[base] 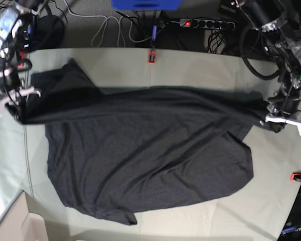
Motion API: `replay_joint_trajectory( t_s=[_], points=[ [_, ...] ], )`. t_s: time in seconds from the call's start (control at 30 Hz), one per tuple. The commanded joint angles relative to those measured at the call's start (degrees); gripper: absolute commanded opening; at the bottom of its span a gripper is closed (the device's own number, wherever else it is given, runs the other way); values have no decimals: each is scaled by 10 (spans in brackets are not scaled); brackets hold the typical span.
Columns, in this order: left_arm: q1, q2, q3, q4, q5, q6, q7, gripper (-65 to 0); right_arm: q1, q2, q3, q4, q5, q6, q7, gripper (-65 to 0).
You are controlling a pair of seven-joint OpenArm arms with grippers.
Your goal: Layout the t-shirt on the table in an organized manner, then fold the t-shirt properly
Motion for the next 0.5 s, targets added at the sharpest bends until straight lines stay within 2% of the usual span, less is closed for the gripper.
replay_joint_trajectory(
  t_s=[0.0, 0.1, 0.17, 0.47],
  points=[
    [-16, -8, -1, 3, -6, -2, -13, -647, 12, 7, 4, -2, -1, 0, 15, -650],
    [-35, -10, -2, -17, -6, -1, -13, -647, 39, 10, 7, -36, -19, 0, 15, -650],
    [-43, -20, -2, -27, -6, -1, -13, -647, 50, 24, 7, -54, -25, 0, 15, -650],
    [-59, -31, -2, -41, -7, -1, -14, -648, 76, 48, 11, -96, -26, 0, 15, -650]
  ],
)
